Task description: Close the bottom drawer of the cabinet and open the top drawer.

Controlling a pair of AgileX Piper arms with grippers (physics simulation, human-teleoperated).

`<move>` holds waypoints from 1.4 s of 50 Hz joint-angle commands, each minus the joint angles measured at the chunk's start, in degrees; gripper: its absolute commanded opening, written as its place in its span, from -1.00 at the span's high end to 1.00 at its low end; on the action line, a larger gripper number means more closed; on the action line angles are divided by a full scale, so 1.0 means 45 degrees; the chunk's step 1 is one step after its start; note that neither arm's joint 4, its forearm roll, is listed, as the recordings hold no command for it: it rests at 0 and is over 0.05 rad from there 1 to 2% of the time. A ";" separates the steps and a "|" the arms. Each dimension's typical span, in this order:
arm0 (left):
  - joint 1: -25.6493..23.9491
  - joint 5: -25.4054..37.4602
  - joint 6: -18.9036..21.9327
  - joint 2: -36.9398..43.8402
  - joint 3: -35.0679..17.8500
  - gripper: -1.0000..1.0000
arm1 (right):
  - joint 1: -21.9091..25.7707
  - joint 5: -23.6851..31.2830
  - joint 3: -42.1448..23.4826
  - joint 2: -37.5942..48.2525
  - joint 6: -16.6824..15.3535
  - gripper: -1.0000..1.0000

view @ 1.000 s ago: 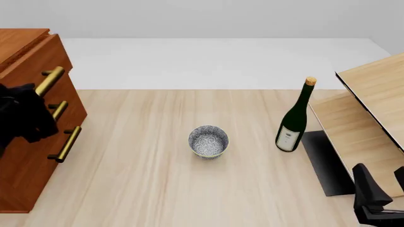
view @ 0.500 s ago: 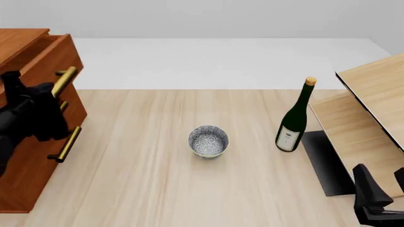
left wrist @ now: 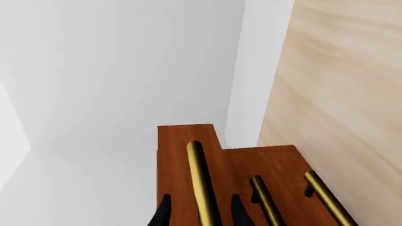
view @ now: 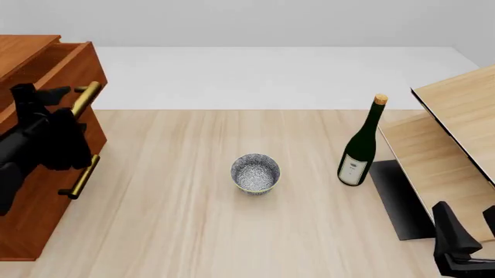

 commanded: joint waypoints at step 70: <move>-0.1209 0.0460 -0.1073 0.0137 -0.0432 -1.00 | -0.0026 -0.0164 -0.0120 0.0282 0.0152 -1.00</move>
